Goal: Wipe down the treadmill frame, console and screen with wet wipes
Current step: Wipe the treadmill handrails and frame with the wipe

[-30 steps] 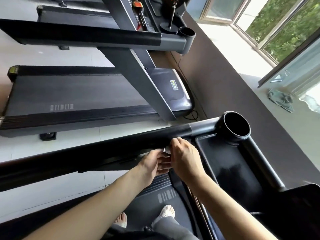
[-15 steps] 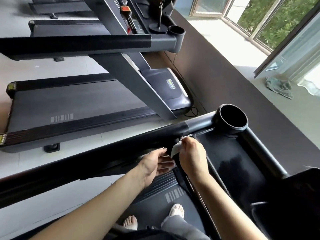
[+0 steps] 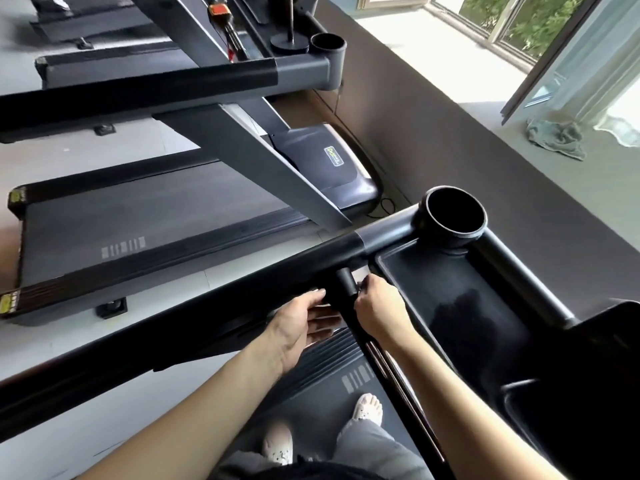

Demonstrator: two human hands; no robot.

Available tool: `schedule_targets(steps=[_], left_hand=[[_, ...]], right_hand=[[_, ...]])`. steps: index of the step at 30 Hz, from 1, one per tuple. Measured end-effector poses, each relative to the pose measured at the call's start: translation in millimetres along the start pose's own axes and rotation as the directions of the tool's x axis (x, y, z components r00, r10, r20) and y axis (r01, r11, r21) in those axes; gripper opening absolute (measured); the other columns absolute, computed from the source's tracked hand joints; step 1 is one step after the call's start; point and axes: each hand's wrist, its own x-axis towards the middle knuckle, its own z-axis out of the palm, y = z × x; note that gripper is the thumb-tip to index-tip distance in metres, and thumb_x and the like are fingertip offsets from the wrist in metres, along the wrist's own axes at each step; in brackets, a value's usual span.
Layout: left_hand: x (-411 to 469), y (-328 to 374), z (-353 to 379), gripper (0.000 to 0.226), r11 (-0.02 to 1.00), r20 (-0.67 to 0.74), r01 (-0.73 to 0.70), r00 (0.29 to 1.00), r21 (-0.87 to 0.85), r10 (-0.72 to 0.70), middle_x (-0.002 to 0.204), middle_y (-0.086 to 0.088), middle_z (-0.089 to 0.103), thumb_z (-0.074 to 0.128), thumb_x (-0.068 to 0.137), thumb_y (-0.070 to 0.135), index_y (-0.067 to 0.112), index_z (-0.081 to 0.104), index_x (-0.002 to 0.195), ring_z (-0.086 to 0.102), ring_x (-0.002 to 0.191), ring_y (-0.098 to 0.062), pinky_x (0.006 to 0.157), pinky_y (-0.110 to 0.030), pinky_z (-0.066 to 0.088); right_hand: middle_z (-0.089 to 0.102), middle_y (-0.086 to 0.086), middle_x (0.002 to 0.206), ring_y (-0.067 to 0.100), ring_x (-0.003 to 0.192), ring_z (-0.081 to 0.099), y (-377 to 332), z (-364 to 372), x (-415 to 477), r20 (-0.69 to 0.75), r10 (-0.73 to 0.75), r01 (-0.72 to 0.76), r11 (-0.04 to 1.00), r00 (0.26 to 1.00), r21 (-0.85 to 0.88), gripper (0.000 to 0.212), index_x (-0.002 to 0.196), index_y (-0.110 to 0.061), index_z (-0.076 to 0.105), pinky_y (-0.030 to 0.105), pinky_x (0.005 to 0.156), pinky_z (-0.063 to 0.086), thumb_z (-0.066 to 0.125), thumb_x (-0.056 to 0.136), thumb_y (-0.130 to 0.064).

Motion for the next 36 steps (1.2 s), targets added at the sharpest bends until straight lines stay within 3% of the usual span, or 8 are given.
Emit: schedule_targets(steps=[6, 13, 16, 21, 26, 29, 32, 36], left_hand=[[-1.0, -0.2, -1.3, 0.022, 1.000, -0.011, -0.001, 1.000, -0.007, 0.001, 0.105, -0.011, 0.077, 0.053, 0.103, 0.032, 0.017, 0.069, 0.107, 0.073, 0.095, -0.022, 0.092, -0.039, 0.052], [-2.8, -0.7, -0.4, 0.027, 1.000, -0.030, -0.014, 0.999, 0.015, 0.015, 0.114, -0.016, 0.075, 0.054, 0.103, 0.032, 0.013, 0.068, 0.116, 0.072, 0.107, -0.031, 0.088, -0.035, 0.052], [-6.1, -1.8, 1.1, 0.027, 0.998, -0.059, -0.011, 0.998, 0.067, 0.014, 0.106, -0.017, 0.076, 0.053, 0.103, 0.029, 0.009, 0.070, 0.112, 0.074, 0.093, -0.029, 0.080, -0.033, 0.053], [-28.4, -6.0, 0.1, 0.038, 0.946, -0.101, -0.250, 0.956, 0.205, 0.275, 0.076, -0.010, 0.067, 0.065, 0.093, 0.042, 0.005, 0.068, 0.094, 0.063, 0.060, -0.021, 0.055, -0.026, 0.045], [-37.3, -4.2, 4.6, 0.014, 0.863, -0.084, -0.500, 0.859, 0.069, 0.504, 0.082, -0.012, 0.072, 0.066, 0.098, 0.014, 0.004, 0.069, 0.107, 0.067, 0.069, -0.020, 0.059, -0.024, 0.054], [-20.8, -22.4, -5.0, 0.011, 0.908, -0.211, -0.413, 0.884, 0.069, 0.418, 0.064, -0.013, 0.063, 0.067, 0.096, 0.007, 0.004, 0.072, 0.087, 0.055, 0.056, -0.016, 0.055, -0.026, 0.046], [-6.7, -33.6, -4.1, 0.020, 0.960, -0.328, -0.278, 0.911, -0.040, 0.250, 0.060, -0.015, 0.056, 0.063, 0.087, 0.013, 0.006, 0.065, 0.069, 0.051, 0.057, -0.023, 0.062, -0.034, 0.044], [32.2, -27.3, 12.2, 0.016, 0.910, -0.358, -0.122, 0.933, -0.397, -0.031, 0.074, -0.010, 0.070, 0.061, 0.090, 0.006, 0.010, 0.069, 0.077, 0.065, 0.071, -0.023, 0.067, -0.030, 0.051]], right_hand=[[0.070, 0.015, 0.103, 0.038, 0.095, 0.066, -20.8, -0.7, -9.4, -0.214, -0.267, 0.203, 0.938, 0.940, -0.281, 0.014, 0.100, -0.008, 0.059, 0.040, 0.072, 0.043, 0.047, 0.095, -0.007], [0.068, 0.015, 0.105, 0.038, 0.103, 0.063, -16.5, -19.5, -7.6, 0.067, -0.232, 0.239, 0.878, 0.970, -0.415, 0.007, 0.087, -0.015, 0.048, 0.038, 0.079, 0.045, 0.051, 0.090, -0.010], [0.070, 0.016, 0.098, 0.040, 0.098, 0.064, -2.7, -33.7, -6.9, 0.159, -0.274, 0.317, 0.831, 0.948, -0.456, 0.009, 0.086, -0.009, 0.058, 0.039, 0.073, 0.045, 0.052, 0.089, -0.015], [0.067, 0.002, 0.072, 0.024, 0.069, 0.059, -11.6, -43.7, -26.5, -0.023, -0.422, 0.421, 0.906, 0.906, -0.036, 0.028, 0.075, -0.011, 0.061, 0.040, 0.067, 0.047, 0.059, 0.099, -0.026], [0.073, 0.003, 0.073, 0.016, 0.063, 0.068, -28.3, -26.6, -40.8, 0.265, -0.360, 0.253, 0.896, 0.894, 0.365, 0.025, 0.094, -0.014, 0.069, 0.035, 0.060, 0.055, 0.047, 0.104, -0.016], [0.072, 0.006, 0.070, 0.021, 0.059, 0.067, -17.6, -28.4, -39.7, 0.165, -0.199, 0.125, 0.917, 0.966, 0.379, 0.027, 0.096, -0.012, 0.070, 0.037, 0.060, 0.052, 0.047, 0.102, -0.002], [0.074, 0.002, 0.101, 0.023, 0.091, 0.069, -2.4, -24.0, -39.5, -0.173, -0.239, 0.228, 0.970, 0.956, -0.080, 0.018, 0.111, -0.016, 0.070, 0.036, 0.080, 0.052, 0.059, 0.096, -0.015], [0.057, 0.004, 0.136, 0.025, 0.125, 0.056, 0.1, -6.2, -41.3, -0.026, -0.214, 0.205, 0.960, 0.977, -0.192, 0.054, 0.144, -0.013, 0.048, 0.037, 0.101, 0.044, 0.061, 0.098, -0.039]])
